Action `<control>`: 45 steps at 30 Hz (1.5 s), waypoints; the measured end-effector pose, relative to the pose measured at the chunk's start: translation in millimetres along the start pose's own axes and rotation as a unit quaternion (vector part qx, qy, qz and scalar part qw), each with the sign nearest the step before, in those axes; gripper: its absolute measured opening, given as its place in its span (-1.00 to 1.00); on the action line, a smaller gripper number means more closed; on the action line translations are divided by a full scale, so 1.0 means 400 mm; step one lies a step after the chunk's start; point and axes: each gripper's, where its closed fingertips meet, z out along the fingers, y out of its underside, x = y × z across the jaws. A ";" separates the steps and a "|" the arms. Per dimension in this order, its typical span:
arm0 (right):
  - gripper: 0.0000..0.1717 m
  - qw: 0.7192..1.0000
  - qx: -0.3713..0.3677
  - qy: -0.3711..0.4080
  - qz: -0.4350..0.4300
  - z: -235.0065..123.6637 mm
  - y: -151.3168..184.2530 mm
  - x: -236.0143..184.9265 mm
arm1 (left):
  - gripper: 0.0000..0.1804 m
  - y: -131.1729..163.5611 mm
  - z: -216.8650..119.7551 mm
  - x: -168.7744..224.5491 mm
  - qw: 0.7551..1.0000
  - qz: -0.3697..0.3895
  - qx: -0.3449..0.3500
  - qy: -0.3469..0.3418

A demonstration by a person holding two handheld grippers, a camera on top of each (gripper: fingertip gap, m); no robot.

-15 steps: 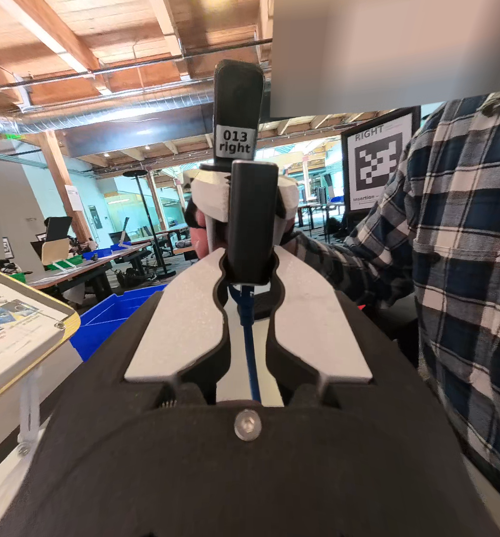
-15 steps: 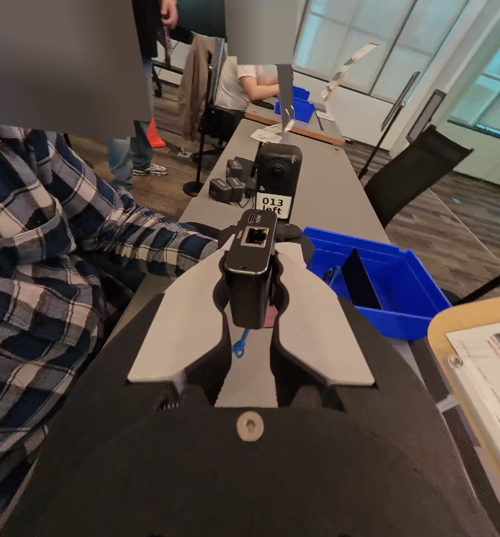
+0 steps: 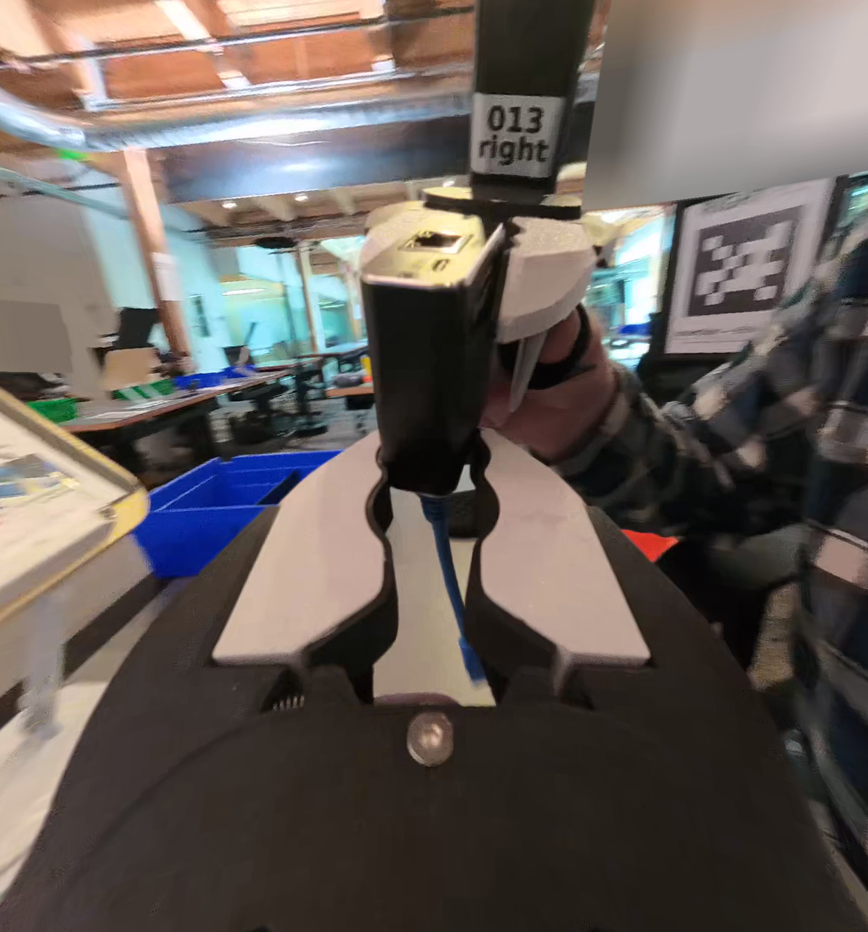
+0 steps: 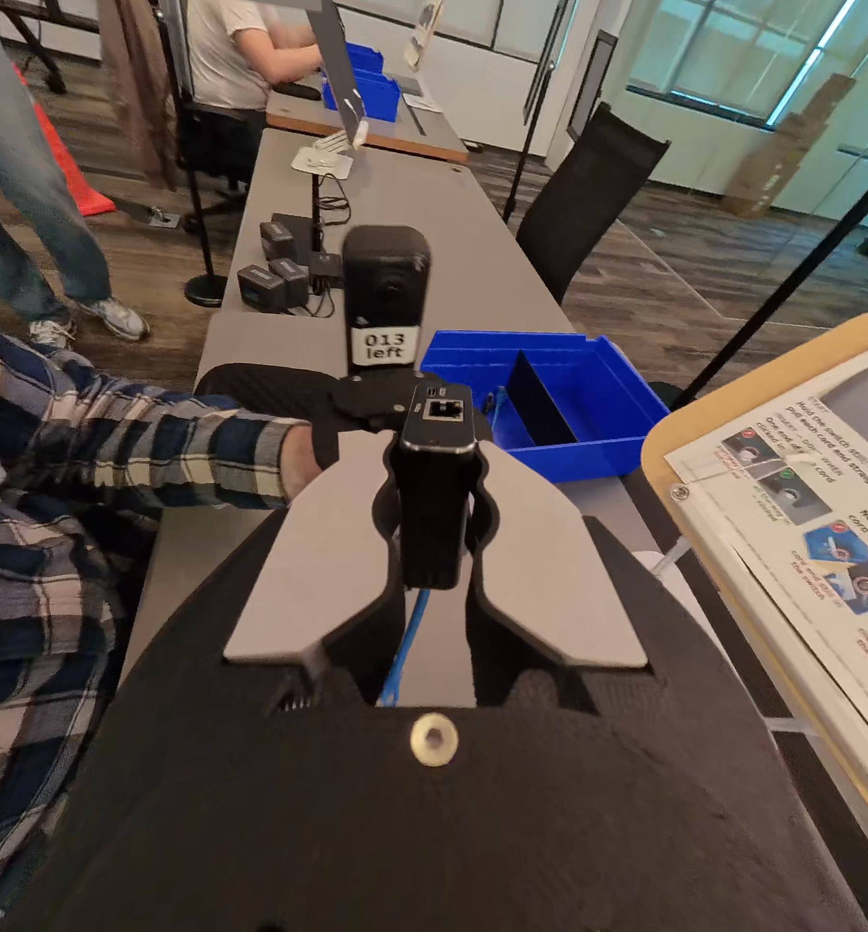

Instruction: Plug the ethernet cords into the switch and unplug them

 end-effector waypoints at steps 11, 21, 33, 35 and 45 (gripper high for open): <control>-0.12 0.974 0.000 -0.212 0.083 -0.038 0.000 -0.069 | -0.74 0.002 0.009 0.106 0.983 0.003 0.026 0.180; 0.16 0.912 0.036 -0.407 0.036 -0.066 0.005 -0.160 | -0.74 0.006 0.019 0.163 0.952 0.026 -0.040 0.301; 0.06 0.917 0.048 -0.395 -0.017 -0.060 0.012 -0.175 | -0.75 0.054 0.033 0.156 0.945 0.006 -0.069 0.319; -0.09 0.929 0.015 -0.368 -0.035 -0.055 0.034 -0.158 | -0.74 0.049 0.032 0.150 0.948 0.007 -0.065 0.312; -0.24 0.939 -0.034 -0.341 -0.031 -0.058 0.080 -0.137 | -0.73 0.050 0.032 0.130 0.948 0.004 -0.074 0.308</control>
